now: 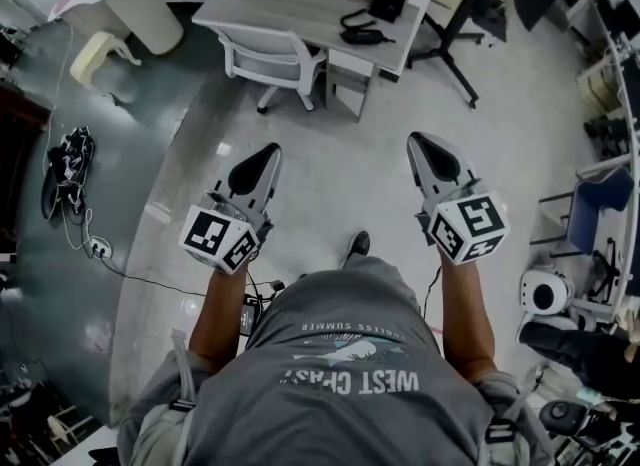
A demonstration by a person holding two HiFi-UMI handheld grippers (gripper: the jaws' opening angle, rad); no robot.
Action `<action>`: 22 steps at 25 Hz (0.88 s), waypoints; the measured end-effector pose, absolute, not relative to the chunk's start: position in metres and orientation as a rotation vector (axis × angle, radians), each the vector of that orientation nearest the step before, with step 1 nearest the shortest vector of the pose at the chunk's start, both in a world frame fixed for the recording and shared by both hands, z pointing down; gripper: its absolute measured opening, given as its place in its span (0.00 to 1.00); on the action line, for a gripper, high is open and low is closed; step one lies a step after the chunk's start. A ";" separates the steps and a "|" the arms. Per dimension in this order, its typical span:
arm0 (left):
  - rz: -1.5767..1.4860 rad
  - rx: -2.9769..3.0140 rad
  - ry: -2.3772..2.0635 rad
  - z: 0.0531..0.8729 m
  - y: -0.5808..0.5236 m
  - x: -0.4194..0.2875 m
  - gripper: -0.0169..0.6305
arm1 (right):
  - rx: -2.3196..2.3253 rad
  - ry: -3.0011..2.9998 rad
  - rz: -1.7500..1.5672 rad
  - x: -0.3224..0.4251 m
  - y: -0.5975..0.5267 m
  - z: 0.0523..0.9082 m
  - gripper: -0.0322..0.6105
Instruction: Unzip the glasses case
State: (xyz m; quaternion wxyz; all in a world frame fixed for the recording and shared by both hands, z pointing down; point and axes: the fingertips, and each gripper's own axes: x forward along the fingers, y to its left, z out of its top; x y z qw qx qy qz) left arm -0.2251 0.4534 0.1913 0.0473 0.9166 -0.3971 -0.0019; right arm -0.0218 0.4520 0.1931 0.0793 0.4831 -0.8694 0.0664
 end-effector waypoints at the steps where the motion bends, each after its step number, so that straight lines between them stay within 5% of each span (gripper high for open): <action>1: -0.004 2.788 -1.226 0.191 0.447 -0.220 0.03 | 1.431 -2.608 0.201 -0.017 0.444 0.194 0.07; 22: 0.128 2.768 -1.307 0.193 0.354 -0.098 0.03 | 1.338 -2.698 0.299 0.100 0.332 0.217 0.07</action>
